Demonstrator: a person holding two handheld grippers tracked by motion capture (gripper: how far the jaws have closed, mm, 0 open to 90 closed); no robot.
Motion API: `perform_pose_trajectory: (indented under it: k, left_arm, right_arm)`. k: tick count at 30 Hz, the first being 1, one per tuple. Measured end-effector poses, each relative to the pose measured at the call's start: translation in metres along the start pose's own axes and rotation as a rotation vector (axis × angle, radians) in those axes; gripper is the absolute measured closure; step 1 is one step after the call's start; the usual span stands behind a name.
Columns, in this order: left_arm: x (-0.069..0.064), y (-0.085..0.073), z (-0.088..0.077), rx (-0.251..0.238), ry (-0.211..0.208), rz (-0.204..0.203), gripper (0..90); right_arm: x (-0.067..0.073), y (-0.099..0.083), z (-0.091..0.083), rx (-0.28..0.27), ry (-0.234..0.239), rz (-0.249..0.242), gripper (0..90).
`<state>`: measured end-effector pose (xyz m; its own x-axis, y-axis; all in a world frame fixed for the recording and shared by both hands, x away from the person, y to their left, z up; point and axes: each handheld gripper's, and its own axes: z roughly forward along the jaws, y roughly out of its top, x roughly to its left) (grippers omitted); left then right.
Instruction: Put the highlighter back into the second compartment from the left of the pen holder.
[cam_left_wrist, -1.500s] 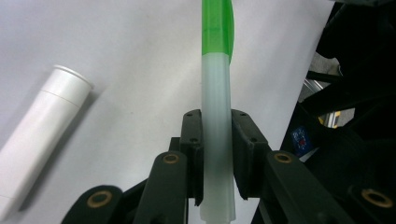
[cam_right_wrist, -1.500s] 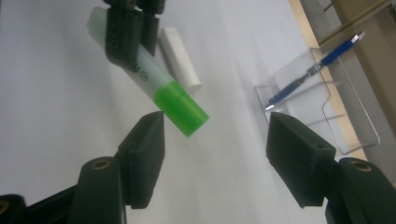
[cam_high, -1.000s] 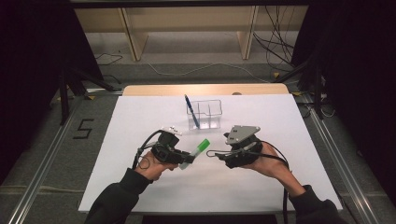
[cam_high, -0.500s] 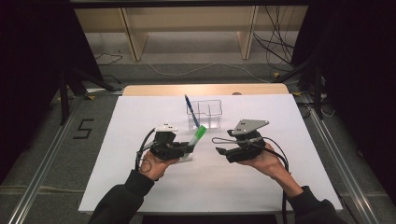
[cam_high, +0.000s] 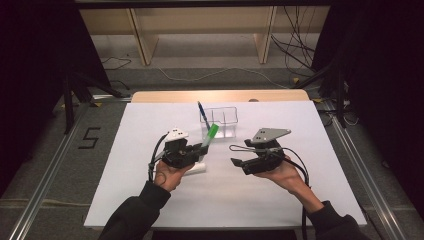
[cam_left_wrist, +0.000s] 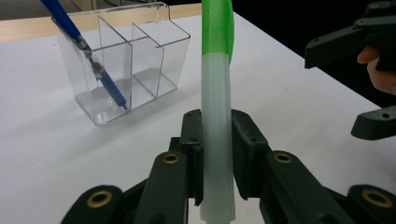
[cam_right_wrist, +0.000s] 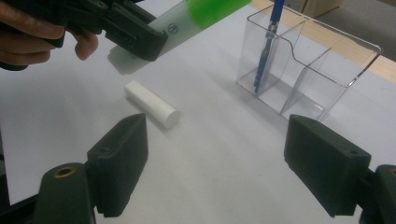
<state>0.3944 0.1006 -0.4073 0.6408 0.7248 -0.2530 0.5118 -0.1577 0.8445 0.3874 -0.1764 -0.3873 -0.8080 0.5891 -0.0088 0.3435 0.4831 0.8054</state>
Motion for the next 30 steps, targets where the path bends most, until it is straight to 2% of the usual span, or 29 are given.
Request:
perform_pose_trajectory:
  k: [2,11,18,24,29,30]
  left_arm:
    - [0.000,0.002,0.002,-0.023,0.009,0.004,76.5]
    - [0.002,0.015,0.016,-0.067,0.028,-0.009,76.5]
    - [0.009,0.030,0.026,-0.125,0.058,-0.044,76.5]
    - [0.013,0.043,0.035,-0.132,0.077,-0.051,76.5]
    - [0.014,0.052,0.044,-0.138,0.091,-0.052,76.5]
    - [0.013,0.054,0.046,-0.145,0.092,-0.063,76.5]
  right_arm:
    - [0.000,0.000,0.000,-0.004,-0.004,0.000,22.2]
    - [-0.002,-0.006,-0.005,-0.025,-0.018,0.022,21.9]
    - [-0.003,-0.014,-0.011,-0.043,-0.033,0.028,21.9]
    - [-0.001,-0.020,-0.018,-0.082,-0.039,0.034,21.6]
    - [0.002,-0.025,-0.021,-0.084,-0.037,0.026,21.6]
    - [0.003,-0.026,-0.022,-0.084,-0.037,0.028,21.6]
